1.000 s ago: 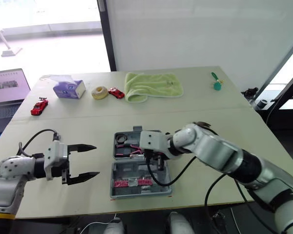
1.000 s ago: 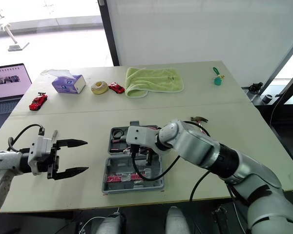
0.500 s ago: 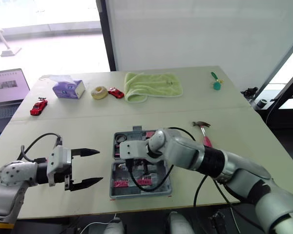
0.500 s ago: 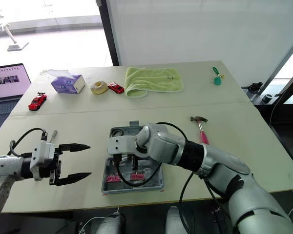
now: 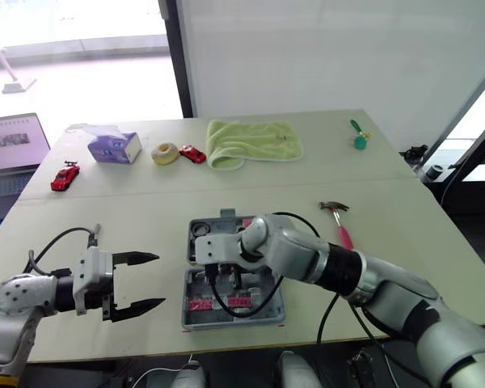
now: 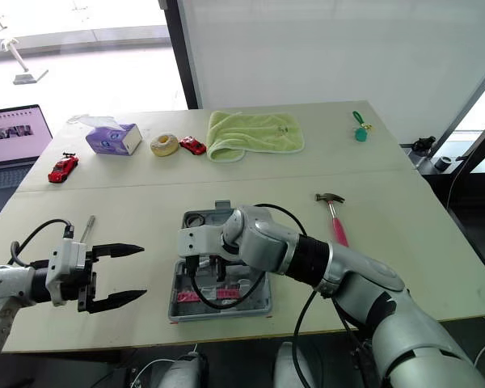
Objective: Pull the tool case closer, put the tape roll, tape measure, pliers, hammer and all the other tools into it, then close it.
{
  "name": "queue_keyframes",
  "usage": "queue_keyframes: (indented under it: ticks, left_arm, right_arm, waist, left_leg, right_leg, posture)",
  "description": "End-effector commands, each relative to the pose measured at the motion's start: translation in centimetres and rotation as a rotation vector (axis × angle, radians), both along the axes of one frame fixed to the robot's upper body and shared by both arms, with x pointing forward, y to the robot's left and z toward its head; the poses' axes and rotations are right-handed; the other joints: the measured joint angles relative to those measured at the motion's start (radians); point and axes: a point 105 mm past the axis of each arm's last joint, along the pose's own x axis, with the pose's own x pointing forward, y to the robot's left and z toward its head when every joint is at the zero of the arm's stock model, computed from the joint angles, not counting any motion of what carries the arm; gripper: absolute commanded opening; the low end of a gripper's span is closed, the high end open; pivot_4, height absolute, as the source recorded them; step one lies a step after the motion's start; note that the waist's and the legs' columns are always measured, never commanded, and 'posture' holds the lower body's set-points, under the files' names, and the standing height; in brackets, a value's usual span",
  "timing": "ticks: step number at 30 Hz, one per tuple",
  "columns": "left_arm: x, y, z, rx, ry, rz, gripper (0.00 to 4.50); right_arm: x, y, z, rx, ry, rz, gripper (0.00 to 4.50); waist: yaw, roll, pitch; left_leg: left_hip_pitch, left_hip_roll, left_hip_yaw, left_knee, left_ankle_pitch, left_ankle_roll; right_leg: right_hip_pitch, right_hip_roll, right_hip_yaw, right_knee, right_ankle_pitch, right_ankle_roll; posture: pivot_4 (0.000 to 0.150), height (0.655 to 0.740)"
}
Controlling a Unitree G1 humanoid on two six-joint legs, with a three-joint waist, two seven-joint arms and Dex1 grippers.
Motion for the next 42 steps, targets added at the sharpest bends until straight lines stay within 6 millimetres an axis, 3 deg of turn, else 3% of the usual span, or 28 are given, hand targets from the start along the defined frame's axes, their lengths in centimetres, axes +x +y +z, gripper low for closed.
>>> queue_keyframes:
  ticks: [1,18,30,33,39,42]
  left_arm:
    - [0.2,0.1,1.3,0.006,-0.047,0.000,4.50]
    - [-0.5,1.9,-0.8,0.011,-0.022,0.003,4.50]
    - [-0.4,2.1,-1.2,0.014,-0.024,-0.002,4.50]
    - [-0.4,2.0,-1.1,0.013,-0.024,-0.005,4.50]
    - [-0.4,1.7,-0.9,0.011,-0.026,-0.010,4.50]
    - [-0.4,1.5,-0.8,0.011,-0.027,-0.014,4.50]
  right_arm:
    - [-0.1,0.7,0.3,0.024,-0.016,0.018,0.04]
    - [0.0,2.0,0.5,0.065,-0.022,0.013,0.04]
    - [-0.2,2.1,0.2,0.065,-0.017,0.021,0.04]
    - [-0.2,2.1,0.3,0.068,-0.020,0.022,1.28]
    - [-0.1,2.3,1.0,0.091,-0.031,0.020,4.26]
    - [-0.1,2.4,1.5,0.117,-0.028,0.016,4.43]
  waist:
    - [-0.001,0.000,0.000]
    - [-0.023,0.000,0.000]
    - [-0.023,0.000,0.000]
    - [-0.023,0.000,0.000]
    - [-0.018,0.000,0.000]
    - [-0.020,0.000,0.000]
  left_leg:
    - [0.000,0.000,0.000,0.000,0.000,0.000]
    - [0.000,0.000,0.000,-0.001,0.000,0.000]
    - [0.000,0.000,0.000,-0.001,0.000,0.000]
    - [0.000,0.000,0.000,-0.001,0.000,0.000]
    - [0.000,0.000,0.000,0.000,0.000,0.000]
    - [0.000,0.000,0.000,0.000,0.000,0.000]
  right_leg:
    - [0.000,0.000,0.000,0.000,0.000,0.000]
    - [-0.001,0.000,0.000,0.001,0.000,0.000]
    - [-0.001,0.000,0.000,0.001,0.000,0.000]
    - [-0.001,0.000,0.000,0.001,0.000,0.000]
    - [-0.001,0.000,0.000,0.001,0.000,0.000]
    - [-0.001,0.000,0.000,0.001,0.000,0.000]
  posture:
    - [0.150,0.7400]
    - [0.150,0.7400]
    - [0.150,0.7400]
    - [0.150,0.7400]
    - [0.150,0.7400]
    - [0.150,0.7400]
